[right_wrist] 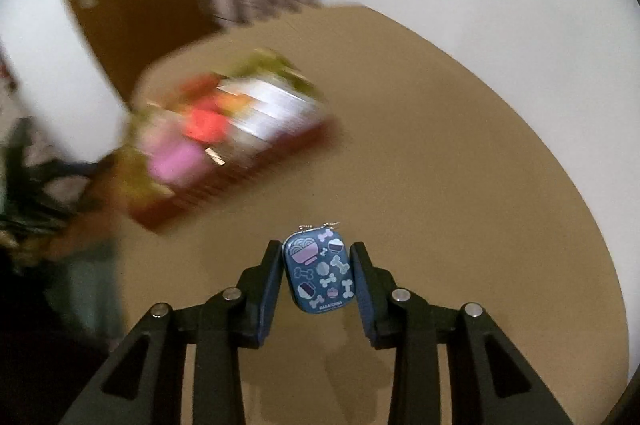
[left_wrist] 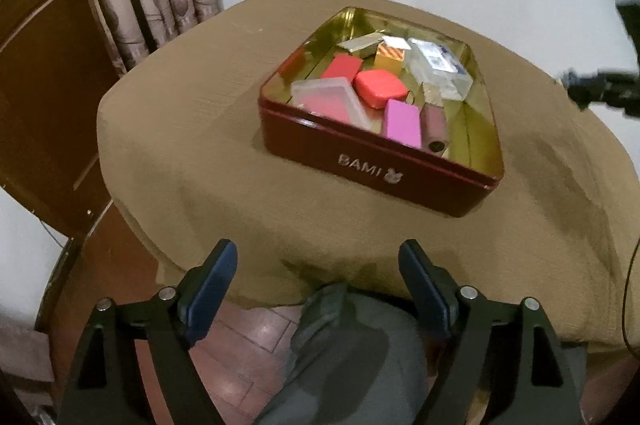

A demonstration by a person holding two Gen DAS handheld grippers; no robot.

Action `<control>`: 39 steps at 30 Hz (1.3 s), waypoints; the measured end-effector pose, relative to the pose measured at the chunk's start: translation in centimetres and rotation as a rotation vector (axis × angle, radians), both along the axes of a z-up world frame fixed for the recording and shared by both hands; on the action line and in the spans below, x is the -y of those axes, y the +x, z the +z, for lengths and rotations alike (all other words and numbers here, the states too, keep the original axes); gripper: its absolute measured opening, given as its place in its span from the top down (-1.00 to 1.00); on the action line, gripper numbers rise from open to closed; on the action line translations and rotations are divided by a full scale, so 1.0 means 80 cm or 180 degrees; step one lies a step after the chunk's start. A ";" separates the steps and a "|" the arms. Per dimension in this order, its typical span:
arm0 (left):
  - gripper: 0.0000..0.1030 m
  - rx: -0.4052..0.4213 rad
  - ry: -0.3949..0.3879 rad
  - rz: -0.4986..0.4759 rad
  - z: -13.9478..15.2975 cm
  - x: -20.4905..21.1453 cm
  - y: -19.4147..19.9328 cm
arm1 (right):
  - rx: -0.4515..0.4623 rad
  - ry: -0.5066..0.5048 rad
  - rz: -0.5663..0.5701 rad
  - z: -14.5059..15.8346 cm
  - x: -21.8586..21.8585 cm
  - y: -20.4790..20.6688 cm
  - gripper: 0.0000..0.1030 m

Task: Organize rigid objects
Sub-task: 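Withdraw the left tool while the right tool grasps the blue patterned keychain tin, then lower the blue keychain tin into the tin and open the right tool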

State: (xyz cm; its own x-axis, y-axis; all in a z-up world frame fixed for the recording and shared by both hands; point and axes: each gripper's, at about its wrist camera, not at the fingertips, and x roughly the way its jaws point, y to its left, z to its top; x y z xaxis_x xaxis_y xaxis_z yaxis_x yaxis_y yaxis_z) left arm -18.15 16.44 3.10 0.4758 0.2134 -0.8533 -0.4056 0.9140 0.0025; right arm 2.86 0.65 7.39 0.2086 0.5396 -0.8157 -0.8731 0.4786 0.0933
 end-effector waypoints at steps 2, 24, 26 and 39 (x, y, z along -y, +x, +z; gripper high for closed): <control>-0.54 -0.0048 0.0006 -0.0019 0.000 -0.002 -0.003 | -0.0029 0.0080 0.0228 0.014 -0.044 -0.023 0.33; -0.56 -0.0058 -0.0182 -0.0136 -0.003 -0.031 -0.024 | -0.0424 0.0000 -0.0829 -0.075 -0.136 -0.004 0.32; -0.56 -0.0049 -0.0152 -0.0167 -0.002 -0.027 -0.024 | -0.0437 -0.0001 -0.0944 -0.076 -0.137 -0.001 0.32; -0.56 0.0186 0.0044 -0.0108 0.019 -0.029 -0.031 | 0.0668 0.0645 -0.1563 -0.008 -0.099 -0.091 0.13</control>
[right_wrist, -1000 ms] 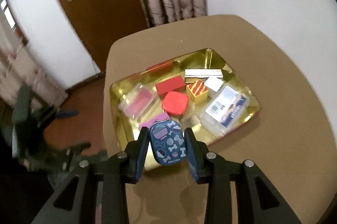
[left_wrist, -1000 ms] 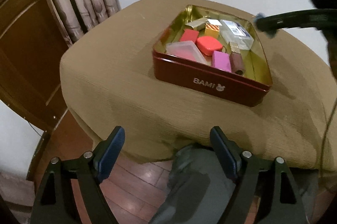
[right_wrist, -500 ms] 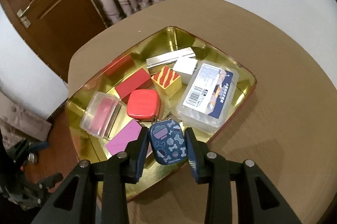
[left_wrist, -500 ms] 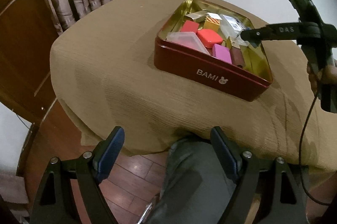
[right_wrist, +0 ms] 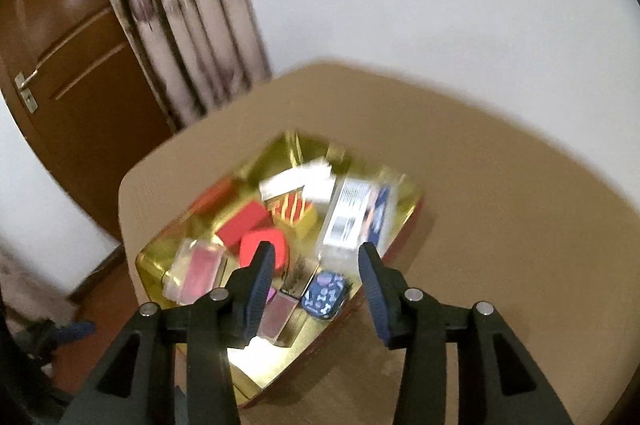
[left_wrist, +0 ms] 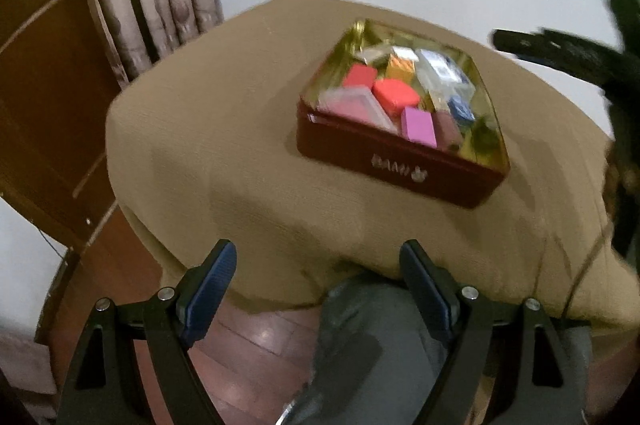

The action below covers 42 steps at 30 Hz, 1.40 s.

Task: Organize rigid objects

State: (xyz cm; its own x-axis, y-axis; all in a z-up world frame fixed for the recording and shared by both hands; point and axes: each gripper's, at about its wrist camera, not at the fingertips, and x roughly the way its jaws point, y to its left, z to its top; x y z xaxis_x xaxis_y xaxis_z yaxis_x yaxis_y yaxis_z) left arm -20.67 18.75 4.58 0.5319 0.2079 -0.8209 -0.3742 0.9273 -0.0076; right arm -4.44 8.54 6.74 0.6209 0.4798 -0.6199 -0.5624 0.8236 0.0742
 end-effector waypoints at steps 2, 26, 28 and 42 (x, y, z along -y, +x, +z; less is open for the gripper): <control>-0.56 0.0159 0.0140 0.0054 0.014 -0.007 -0.001 | 0.0425 -0.0017 -0.0238 0.009 0.000 -0.046 -0.09; -0.56 0.1012 0.0559 -0.0666 0.040 -0.007 0.066 | 0.1278 -0.0110 -0.1787 -0.003 -0.034 -0.160 -0.61; -0.56 0.0992 0.0552 -0.0675 0.038 -0.008 0.067 | 0.1266 -0.0117 -0.1799 -0.005 -0.035 -0.158 -0.61; -0.67 0.1028 0.0546 -0.0713 0.039 -0.011 0.065 | 0.1277 -0.0197 -0.1793 -0.008 -0.052 -0.163 -0.61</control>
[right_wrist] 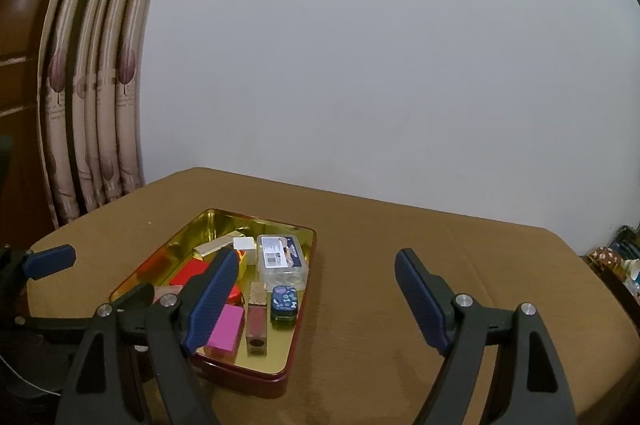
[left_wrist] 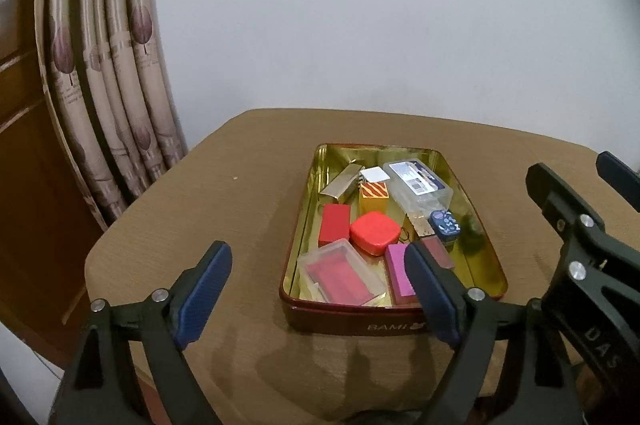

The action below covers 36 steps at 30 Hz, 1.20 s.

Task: Organize rigid objects

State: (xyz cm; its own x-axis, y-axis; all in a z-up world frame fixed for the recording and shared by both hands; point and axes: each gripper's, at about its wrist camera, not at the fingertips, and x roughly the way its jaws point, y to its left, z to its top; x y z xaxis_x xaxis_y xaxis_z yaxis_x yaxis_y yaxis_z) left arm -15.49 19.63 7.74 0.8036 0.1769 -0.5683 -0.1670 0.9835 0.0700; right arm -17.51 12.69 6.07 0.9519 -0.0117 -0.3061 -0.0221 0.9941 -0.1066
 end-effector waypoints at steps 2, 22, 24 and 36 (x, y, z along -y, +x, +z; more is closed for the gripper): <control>-0.72 0.0013 0.0017 -0.0030 0.002 0.001 0.000 | 0.0005 0.0009 -0.0009 0.001 0.000 0.000 -0.61; -0.98 -0.0004 -0.0196 -0.0110 -0.003 -0.015 0.003 | 0.0063 -0.0047 -0.0056 0.009 -0.006 -0.010 -0.61; -0.98 0.0031 -0.0122 -0.0118 -0.004 -0.012 0.002 | 0.0058 -0.0046 -0.0056 0.009 -0.006 -0.010 -0.61; -0.98 0.0081 -0.0108 -0.0086 0.003 -0.013 0.000 | 0.0021 0.0035 -0.0065 0.012 -0.003 -0.009 -0.61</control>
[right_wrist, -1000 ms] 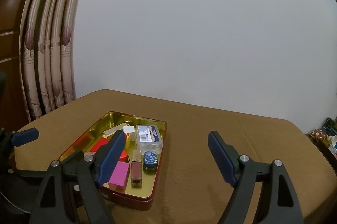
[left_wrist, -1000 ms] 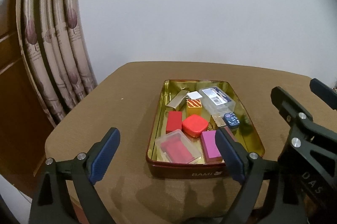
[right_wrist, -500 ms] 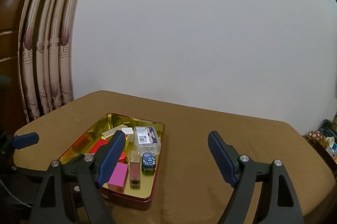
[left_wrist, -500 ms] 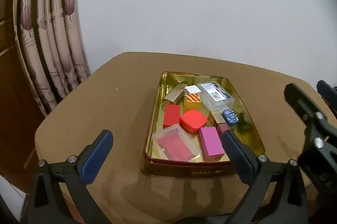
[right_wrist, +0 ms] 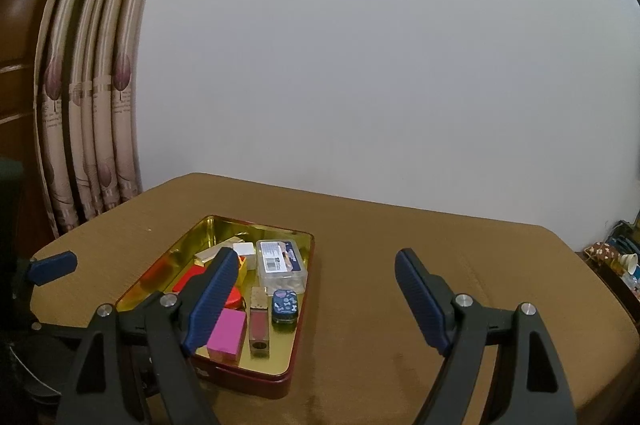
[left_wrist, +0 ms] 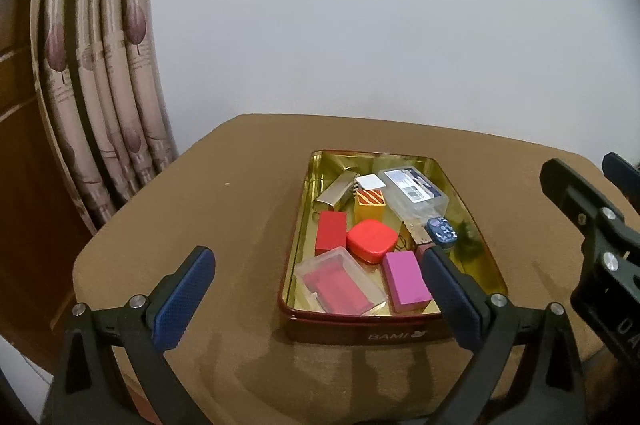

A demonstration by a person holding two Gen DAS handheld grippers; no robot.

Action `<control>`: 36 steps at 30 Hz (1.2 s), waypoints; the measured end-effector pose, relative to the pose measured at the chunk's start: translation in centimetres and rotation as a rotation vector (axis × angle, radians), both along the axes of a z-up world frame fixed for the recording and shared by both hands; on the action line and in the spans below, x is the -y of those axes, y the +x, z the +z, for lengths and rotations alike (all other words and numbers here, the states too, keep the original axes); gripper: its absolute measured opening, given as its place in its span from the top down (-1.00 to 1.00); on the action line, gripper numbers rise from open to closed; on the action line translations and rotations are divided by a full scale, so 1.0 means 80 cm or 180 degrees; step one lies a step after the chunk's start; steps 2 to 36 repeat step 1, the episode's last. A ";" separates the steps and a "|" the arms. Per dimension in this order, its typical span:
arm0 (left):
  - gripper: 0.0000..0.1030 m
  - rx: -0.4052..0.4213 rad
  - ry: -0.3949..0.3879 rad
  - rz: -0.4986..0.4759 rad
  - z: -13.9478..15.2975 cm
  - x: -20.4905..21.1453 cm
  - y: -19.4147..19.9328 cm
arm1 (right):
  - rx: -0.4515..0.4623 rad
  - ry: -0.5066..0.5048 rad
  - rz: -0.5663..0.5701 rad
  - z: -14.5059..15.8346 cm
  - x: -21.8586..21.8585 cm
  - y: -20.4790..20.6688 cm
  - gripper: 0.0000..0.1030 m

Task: Organize rigid objects

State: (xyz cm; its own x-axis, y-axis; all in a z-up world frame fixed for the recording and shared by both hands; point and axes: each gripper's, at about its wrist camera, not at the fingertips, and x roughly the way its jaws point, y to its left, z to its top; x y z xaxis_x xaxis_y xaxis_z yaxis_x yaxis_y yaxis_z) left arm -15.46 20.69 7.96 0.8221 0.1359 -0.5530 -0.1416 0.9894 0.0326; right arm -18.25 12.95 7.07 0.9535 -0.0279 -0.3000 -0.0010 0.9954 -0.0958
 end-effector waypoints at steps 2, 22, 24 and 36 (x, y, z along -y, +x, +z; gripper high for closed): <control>-0.98 -0.0009 0.0008 -0.0004 0.001 0.000 0.000 | 0.0003 0.0003 0.0007 0.001 0.000 0.000 -0.61; -0.98 -0.0009 0.0008 -0.0004 0.001 0.000 0.000 | 0.0003 0.0003 0.0007 0.001 0.000 0.000 -0.61; -0.98 -0.0009 0.0008 -0.0004 0.001 0.000 0.000 | 0.0003 0.0003 0.0007 0.001 0.000 0.000 -0.61; -0.98 -0.0009 0.0008 -0.0004 0.001 0.000 0.000 | 0.0003 0.0003 0.0007 0.001 0.000 0.000 -0.61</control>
